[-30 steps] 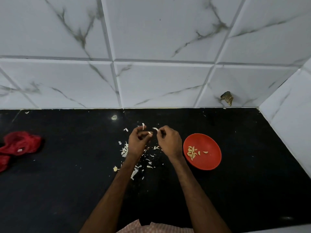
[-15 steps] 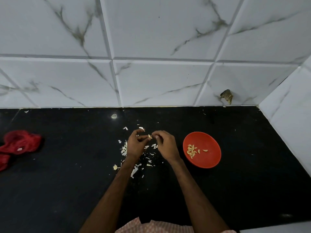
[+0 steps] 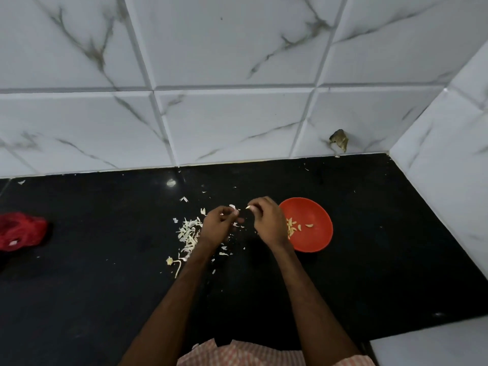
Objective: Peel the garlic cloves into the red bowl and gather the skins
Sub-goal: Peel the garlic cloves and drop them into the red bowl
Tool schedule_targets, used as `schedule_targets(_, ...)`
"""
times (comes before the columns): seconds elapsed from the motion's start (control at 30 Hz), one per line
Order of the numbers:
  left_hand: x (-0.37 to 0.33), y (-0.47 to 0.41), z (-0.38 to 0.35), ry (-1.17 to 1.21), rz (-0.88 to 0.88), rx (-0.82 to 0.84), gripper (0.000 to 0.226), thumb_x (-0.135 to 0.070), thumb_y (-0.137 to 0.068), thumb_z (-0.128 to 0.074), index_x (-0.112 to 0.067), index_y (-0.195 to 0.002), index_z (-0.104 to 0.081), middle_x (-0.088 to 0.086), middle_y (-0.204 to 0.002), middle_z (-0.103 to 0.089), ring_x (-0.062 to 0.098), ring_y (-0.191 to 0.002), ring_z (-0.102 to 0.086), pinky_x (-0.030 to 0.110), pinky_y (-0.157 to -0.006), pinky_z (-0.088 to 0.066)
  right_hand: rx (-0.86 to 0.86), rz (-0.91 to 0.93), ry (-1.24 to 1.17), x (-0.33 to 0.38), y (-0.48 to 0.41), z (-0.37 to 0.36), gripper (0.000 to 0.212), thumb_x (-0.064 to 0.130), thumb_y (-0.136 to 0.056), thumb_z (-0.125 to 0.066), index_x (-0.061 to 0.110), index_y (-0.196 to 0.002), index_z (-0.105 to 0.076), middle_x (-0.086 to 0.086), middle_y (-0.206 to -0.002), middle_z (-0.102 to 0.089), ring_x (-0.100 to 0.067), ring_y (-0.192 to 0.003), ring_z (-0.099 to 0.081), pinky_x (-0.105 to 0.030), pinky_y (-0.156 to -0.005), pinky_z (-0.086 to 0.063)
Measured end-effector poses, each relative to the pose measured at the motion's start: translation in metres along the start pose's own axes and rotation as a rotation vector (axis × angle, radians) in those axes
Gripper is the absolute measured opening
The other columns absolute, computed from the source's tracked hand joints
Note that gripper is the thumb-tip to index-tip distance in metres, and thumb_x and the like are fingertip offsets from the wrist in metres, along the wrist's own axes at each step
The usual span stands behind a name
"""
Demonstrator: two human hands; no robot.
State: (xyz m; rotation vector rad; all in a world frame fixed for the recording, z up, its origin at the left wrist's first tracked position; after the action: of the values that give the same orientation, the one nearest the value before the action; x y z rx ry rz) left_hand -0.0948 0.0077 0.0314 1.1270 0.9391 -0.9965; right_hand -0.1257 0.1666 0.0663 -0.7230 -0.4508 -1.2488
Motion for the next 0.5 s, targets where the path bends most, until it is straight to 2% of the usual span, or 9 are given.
schedule_targets(0.1,0.007,-0.002,-0.01,-0.286,-0.045,0.013,0.036,-0.04,-0.1,-0.055,-0.016,-0.076,-0.069,-0.007,-0.074,-0.075,0.011,-0.067,-0.069,0.032,-0.066,-0.057,-0.066,-0.139,0.026,-0.035,0.003,0.028,0.013,0.004,-0.091,-0.065,0.014,-0.099,-0.069,0.0,-0.1,-0.065,-0.019,-0.095,-0.061,-0.029,-0.08,-0.046)
schedule_targets(0.17,0.015,-0.001,-0.015,-0.436,-0.048,0.023,0.029,-0.039,-0.096,-0.061,-0.02,-0.076,-0.069,-0.01,-0.075,-0.074,0.008,-0.069,-0.067,0.033,-0.072,-0.056,-0.025,-0.275,0.056,-0.06,0.011,0.037,0.017,0.003,-0.091,-0.063,0.015,-0.101,-0.068,0.002,-0.106,-0.063,-0.016,-0.101,-0.059,-0.024,-0.082,-0.042)
schedule_targets(0.23,0.02,0.002,-0.022,-0.513,-0.058,0.043,0.01,-0.028,-0.09,-0.07,-0.024,-0.082,-0.065,-0.01,-0.082,-0.072,0.007,-0.078,-0.068,0.032,-0.076,-0.056,0.058,-0.349,0.121,-0.075,0.021,0.035,0.025,0.002,-0.091,-0.061,0.016,-0.111,-0.067,0.0,-0.117,-0.061,-0.018,-0.11,-0.057,-0.025,-0.088,-0.043)
schedule_targets(0.27,0.023,0.003,-0.027,-0.539,-0.061,0.057,0.01,-0.022,-0.088,-0.072,-0.026,-0.084,-0.064,-0.011,-0.085,-0.071,0.007,-0.081,-0.067,0.033,-0.079,-0.056,0.092,-0.347,0.153,-0.077,0.025,0.034,0.029,0.002,-0.091,-0.061,0.014,-0.117,-0.066,-0.002,-0.124,-0.059,-0.02,-0.117,-0.055,-0.028,-0.094,-0.044)
schedule_targets(0.33,0.03,0.005,-0.034,-0.606,-0.072,0.065,0.01,-0.02,-0.089,-0.069,-0.028,-0.091,-0.063,-0.011,-0.091,-0.071,0.009,-0.087,-0.067,0.033,-0.082,-0.054,0.121,-0.259,0.16,-0.066,0.029,0.028,0.036,0.005,-0.094,-0.06,0.011,-0.129,-0.061,-0.004,-0.135,-0.054,-0.022,-0.129,-0.049,-0.031,-0.104,-0.041)
schedule_targets(0.4,0.032,0.009,-0.032,-0.68,-0.119,0.016,0.009,-0.023,-0.093,-0.063,-0.027,-0.102,-0.064,-0.006,-0.101,-0.071,0.015,-0.094,-0.066,0.033,-0.083,-0.052,0.142,-0.086,0.118,-0.038,0.034,0.014,0.04,0.012,-0.099,-0.057,0.01,-0.139,-0.055,-0.004,-0.146,-0.049,-0.02,-0.138,-0.041,-0.032,-0.114,-0.034)
schedule_targets(0.5,0.039,0.033,-0.023,-0.735,-0.317,0.0,0.022,-0.022,-0.098,-0.054,-0.017,-0.119,-0.06,0.004,-0.118,-0.065,0.022,-0.108,-0.061,0.038,-0.091,-0.052,0.262,0.136,0.111,-0.005,0.052,-0.025,0.046,0.018,-0.102,-0.052,0.006,-0.146,-0.047,-0.009,-0.156,-0.041,-0.023,-0.148,-0.03,-0.038,-0.123,-0.024)
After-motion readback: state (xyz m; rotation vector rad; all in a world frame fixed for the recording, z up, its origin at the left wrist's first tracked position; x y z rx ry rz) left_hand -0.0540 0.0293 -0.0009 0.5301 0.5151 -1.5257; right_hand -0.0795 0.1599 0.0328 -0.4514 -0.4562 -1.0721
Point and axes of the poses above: each hand's wrist, its own y-axis away from the middle knuckle, its own z-axis out of the back of the hand, x = y × z, the point moved 6 cm from there along -y, towards the middle knuckle
